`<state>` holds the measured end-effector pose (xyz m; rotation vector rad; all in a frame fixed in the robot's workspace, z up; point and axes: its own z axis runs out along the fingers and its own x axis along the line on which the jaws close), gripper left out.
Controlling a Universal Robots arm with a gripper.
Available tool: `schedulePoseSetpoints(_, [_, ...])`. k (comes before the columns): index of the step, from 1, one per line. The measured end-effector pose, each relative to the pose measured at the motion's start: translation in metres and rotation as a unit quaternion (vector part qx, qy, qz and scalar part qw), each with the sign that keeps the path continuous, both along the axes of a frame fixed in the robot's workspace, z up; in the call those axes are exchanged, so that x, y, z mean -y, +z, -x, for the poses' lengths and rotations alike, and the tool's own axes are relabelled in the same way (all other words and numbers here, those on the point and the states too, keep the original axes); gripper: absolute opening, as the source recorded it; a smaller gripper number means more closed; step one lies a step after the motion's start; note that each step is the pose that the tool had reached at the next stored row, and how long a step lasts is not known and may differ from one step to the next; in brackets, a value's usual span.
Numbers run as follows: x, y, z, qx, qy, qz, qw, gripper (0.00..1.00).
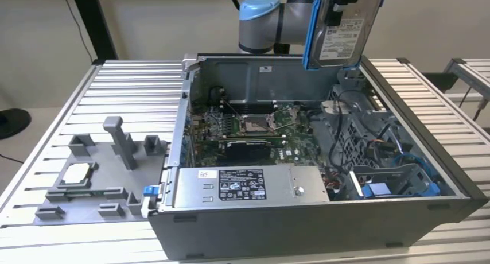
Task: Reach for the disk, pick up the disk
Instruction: 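Pick up the disk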
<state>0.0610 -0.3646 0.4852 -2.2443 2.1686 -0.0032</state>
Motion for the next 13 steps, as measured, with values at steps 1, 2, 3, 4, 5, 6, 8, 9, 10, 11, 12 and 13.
schedulePoseSetpoints(1, [0.0, 0.0, -0.002, 0.0001, 0.0, 0.0, 1.0, 0.0])
schedulePoseSetpoints(2, [0.0, 0.0, -0.0033, 0.0001, 0.0, 0.0, 1.0, 0.0])
schedulePoseSetpoints(3, [-0.0001, 0.0, -0.0038, 0.0002, 0.0, 0.0001, 1.0, 0.0])
schedulePoseSetpoints(4, [-0.0001, 0.0, -0.0038, 0.0002, 0.0, 0.0001, 1.0, 0.0])
schedulePoseSetpoints(5, [0.0, 0.0, -0.0038, 0.0003, 0.0, 0.0001, 1.0, 0.0])
schedulePoseSetpoints(6, [0.0, 0.0, -0.0038, 0.0003, 0.0, 0.0, 1.0, 0.0])
schedulePoseSetpoints(8, [0.0, 0.0, -0.0038, 0.0003, 0.0, 0.0, 1.0, 0.0])
schedulePoseSetpoints(9, [0.0, 0.0, -0.0039, 0.0004, 0.0, 0.0001, 1.0, 0.0])
schedulePoseSetpoints(10, [0.0, 0.0, -0.0039, 0.0004, 0.0, 0.0, 1.0, 0.0])
schedulePoseSetpoints(11, [0.0002, 0.0, -0.0039, 0.0004, 0.0, 0.0, 1.0, 0.0])
schedulePoseSetpoints(12, [0.0007, 0.0001, -0.0039, 0.0004, 0.0, 0.0001, 1.0, 0.0])
schedulePoseSetpoints(13, [0.0016, 0.0001, -0.0039, 0.0004, 0.0, 0.0001, 1.0, 0.0])
